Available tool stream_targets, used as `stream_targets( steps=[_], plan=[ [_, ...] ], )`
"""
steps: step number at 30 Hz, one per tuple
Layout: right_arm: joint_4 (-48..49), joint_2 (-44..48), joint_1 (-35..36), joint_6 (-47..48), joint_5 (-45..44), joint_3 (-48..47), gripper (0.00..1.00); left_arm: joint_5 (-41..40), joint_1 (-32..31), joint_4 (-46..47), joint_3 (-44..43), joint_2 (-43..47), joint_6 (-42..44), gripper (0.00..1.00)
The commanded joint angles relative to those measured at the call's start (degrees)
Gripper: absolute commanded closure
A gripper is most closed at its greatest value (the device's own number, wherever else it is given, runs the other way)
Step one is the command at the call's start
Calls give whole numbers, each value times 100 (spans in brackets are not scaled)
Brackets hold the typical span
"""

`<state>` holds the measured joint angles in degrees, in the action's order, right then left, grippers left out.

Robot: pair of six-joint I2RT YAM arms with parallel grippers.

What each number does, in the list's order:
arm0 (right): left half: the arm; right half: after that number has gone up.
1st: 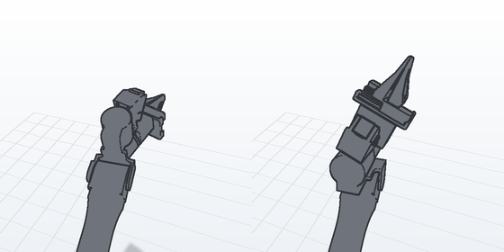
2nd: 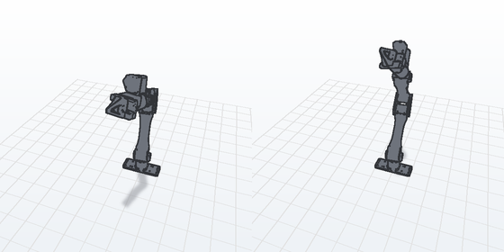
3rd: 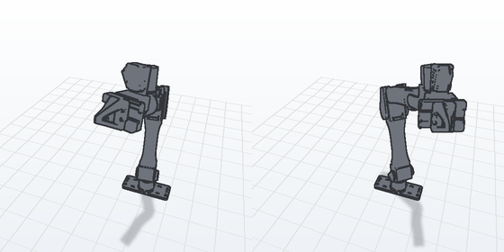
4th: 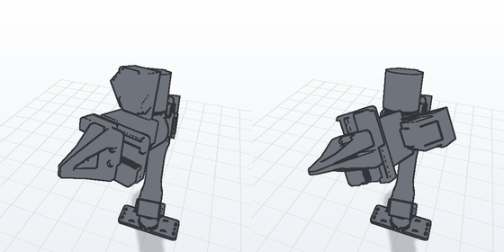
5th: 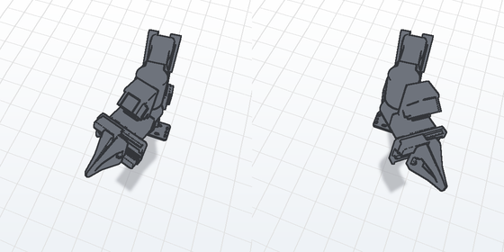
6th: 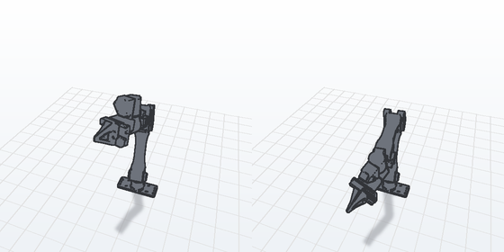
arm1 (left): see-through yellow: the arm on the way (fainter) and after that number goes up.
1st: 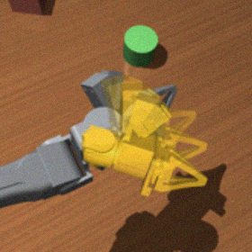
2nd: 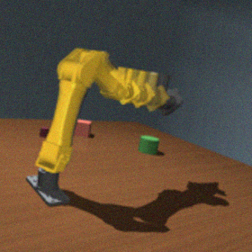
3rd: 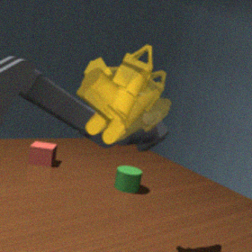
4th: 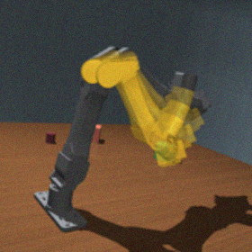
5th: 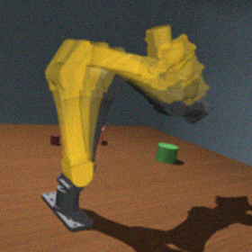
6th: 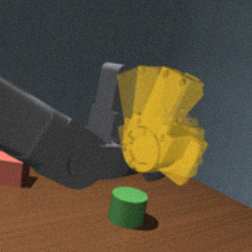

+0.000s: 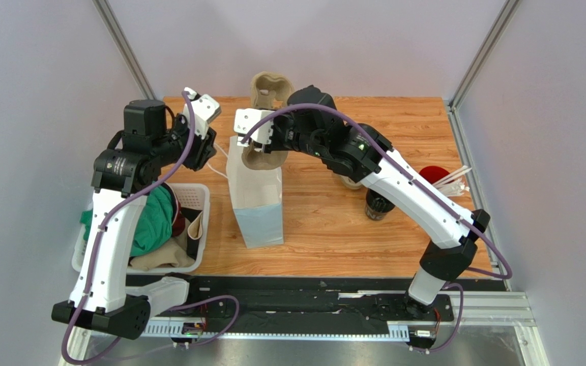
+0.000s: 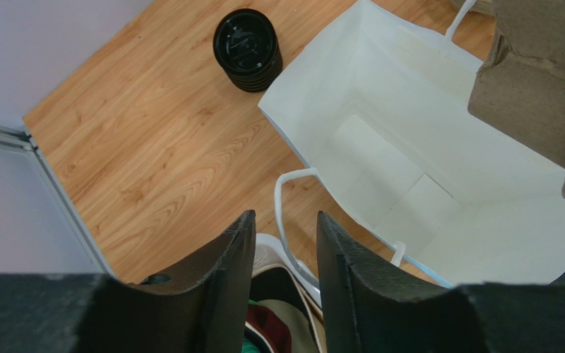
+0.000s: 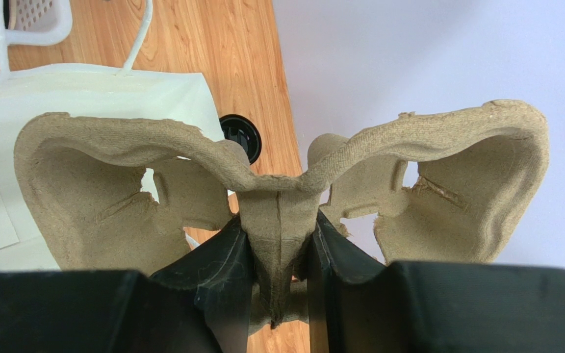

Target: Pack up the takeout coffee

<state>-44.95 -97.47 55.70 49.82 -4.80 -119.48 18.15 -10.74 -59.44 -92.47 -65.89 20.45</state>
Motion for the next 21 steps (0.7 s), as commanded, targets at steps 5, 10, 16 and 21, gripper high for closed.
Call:
stream_targets(
  steps=[5,10,16,21],
  plan=[
    [311,-70,230,-104,-127,109,75,136,55,46,325,41,-58,63],
    [303,-123,239,-421,49,109,75,145,64,187,379,15,-102,66],
    [469,-167,266,-482,102,627,75,189,64,284,396,15,-164,66],
    [417,-281,266,-561,260,768,76,241,64,319,405,-29,-190,66]
  ],
)
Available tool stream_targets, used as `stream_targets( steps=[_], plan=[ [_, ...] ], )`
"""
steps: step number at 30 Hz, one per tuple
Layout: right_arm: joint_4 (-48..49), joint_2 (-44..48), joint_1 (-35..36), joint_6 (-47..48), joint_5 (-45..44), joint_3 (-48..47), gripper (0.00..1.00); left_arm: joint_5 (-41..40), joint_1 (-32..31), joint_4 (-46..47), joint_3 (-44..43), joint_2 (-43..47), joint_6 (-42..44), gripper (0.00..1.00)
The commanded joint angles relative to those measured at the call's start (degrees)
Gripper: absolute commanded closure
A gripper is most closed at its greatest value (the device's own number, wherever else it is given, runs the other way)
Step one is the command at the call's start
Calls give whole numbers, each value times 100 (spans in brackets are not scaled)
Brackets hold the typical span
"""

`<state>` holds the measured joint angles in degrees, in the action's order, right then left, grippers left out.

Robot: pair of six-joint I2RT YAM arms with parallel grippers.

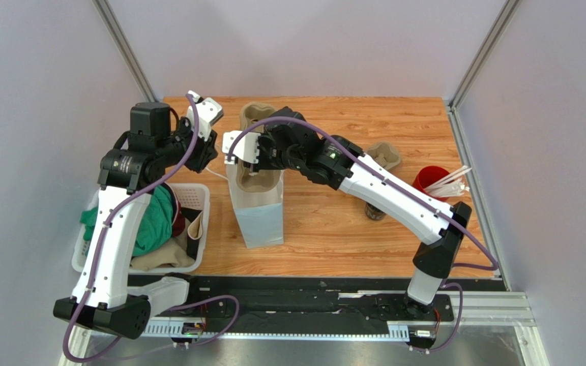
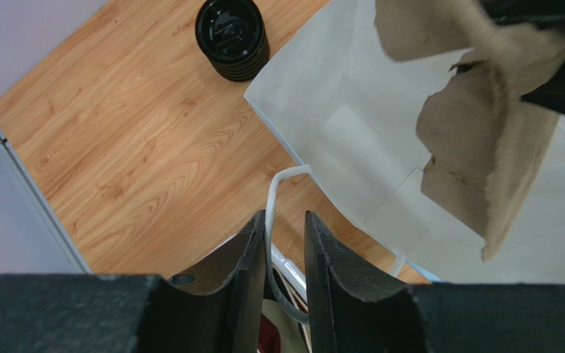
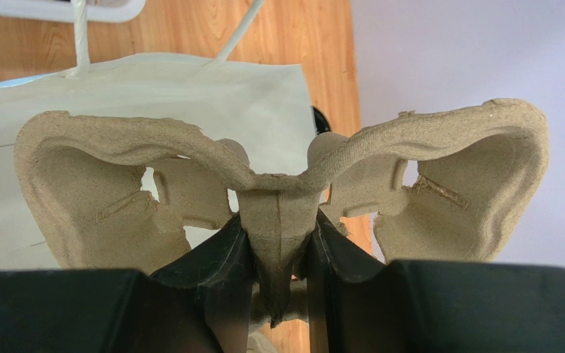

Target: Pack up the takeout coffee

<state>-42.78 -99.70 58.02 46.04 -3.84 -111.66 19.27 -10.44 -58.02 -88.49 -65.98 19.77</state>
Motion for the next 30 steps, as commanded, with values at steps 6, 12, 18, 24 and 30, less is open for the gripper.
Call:
stream_targets(
  steps=[6,12,18,24,30],
  plan=[
    [-211,-76,34,-192,513,-119,77,112,33,221,-98,-91,-140,69],
    [-608,-190,43,-245,691,-120,77,69,33,528,-160,-231,-158,74],
    [-907,-278,34,-499,840,-146,78,121,33,783,-335,-425,-87,78],
    [-1206,-498,43,-666,1016,-383,78,428,33,968,-459,-627,-96,80],
    [-1346,-752,25,-798,1166,-646,78,859,33,1187,-196,-443,-70,81]
  ],
)
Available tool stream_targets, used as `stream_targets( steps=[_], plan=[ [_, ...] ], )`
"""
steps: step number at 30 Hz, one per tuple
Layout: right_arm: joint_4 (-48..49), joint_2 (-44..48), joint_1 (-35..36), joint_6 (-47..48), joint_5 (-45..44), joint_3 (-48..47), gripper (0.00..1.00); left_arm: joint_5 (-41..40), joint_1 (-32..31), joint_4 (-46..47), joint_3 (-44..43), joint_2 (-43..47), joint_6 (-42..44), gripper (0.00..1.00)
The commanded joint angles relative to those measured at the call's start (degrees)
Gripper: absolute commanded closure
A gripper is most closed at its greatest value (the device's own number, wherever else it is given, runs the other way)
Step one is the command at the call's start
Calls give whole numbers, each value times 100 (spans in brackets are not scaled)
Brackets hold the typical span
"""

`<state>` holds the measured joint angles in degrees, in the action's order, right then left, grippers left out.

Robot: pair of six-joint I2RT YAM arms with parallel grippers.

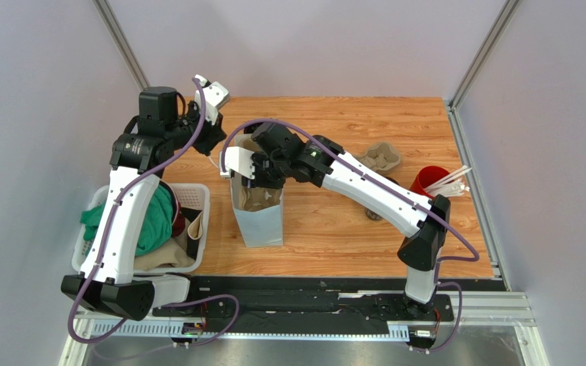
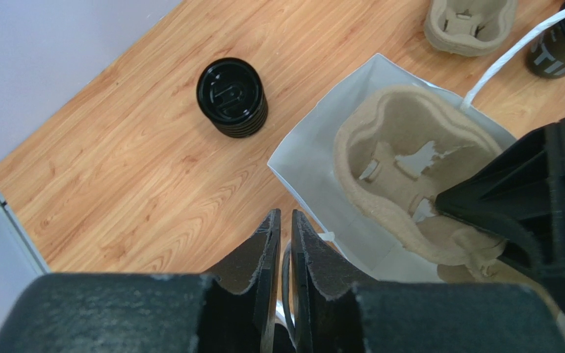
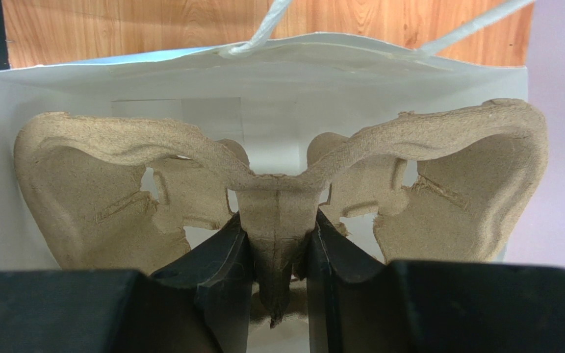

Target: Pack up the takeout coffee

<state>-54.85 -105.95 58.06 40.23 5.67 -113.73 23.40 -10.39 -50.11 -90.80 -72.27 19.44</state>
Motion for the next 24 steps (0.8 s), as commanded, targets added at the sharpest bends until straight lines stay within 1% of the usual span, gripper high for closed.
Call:
stream_targets(
  steps=[1,4,8,10,12,21,24],
  plan=[
    [-192,-223,21,-252,267,-483,78,499,29,431,80,222,-28,81],
    [-298,-408,3,-375,338,-667,78,587,29,598,273,398,-2,84],
    [-482,-584,-14,-507,391,-870,78,552,29,616,467,521,51,84],
    [-518,-602,-14,-568,408,-896,78,499,29,607,572,565,112,81],
    [-536,-593,-14,-612,408,-887,78,420,29,607,704,600,165,75],
    [-606,-550,-23,-780,391,-800,78,209,29,651,1091,740,306,75],
    [-597,-506,-14,-806,400,-703,78,121,29,669,1188,793,358,77]
  ],
)
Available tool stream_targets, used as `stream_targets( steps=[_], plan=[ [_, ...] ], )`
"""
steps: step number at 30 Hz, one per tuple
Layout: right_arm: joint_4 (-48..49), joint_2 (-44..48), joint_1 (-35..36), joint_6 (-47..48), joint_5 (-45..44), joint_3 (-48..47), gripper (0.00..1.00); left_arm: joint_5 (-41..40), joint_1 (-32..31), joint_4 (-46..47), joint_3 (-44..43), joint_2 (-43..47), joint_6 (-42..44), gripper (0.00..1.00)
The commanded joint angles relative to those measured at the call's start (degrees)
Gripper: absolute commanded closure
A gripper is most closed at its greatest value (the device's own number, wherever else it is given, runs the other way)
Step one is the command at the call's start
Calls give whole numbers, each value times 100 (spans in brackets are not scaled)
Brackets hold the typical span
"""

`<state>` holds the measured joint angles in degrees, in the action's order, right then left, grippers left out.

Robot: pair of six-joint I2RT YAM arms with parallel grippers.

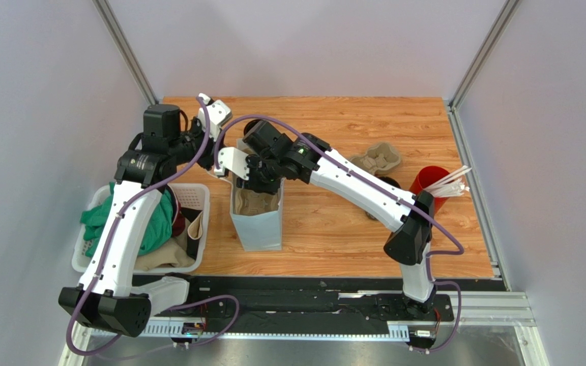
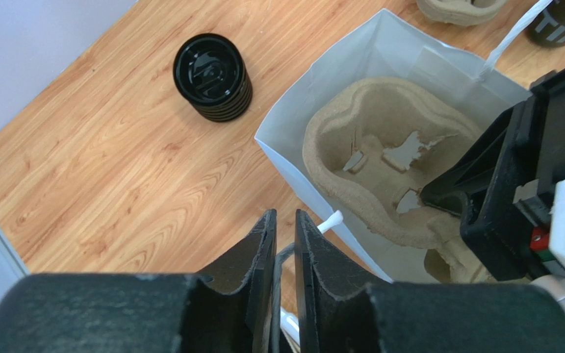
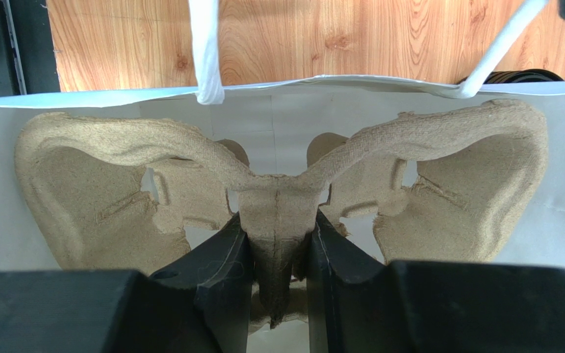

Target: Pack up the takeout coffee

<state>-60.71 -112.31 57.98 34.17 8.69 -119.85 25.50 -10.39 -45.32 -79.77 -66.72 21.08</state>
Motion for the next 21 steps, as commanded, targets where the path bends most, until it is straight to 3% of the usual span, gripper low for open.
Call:
stream_targets(
  steps=[1,4,21],
  plan=[
    [-11,131,-14,-201,81,-74,78,-123,29,190,102,256,212,79],
    [-11,96,-6,-201,19,-29,78,-194,29,181,128,273,238,88],
    [-362,-274,-93,-367,-139,-73,79,-449,29,427,234,361,160,96]
  ],
)
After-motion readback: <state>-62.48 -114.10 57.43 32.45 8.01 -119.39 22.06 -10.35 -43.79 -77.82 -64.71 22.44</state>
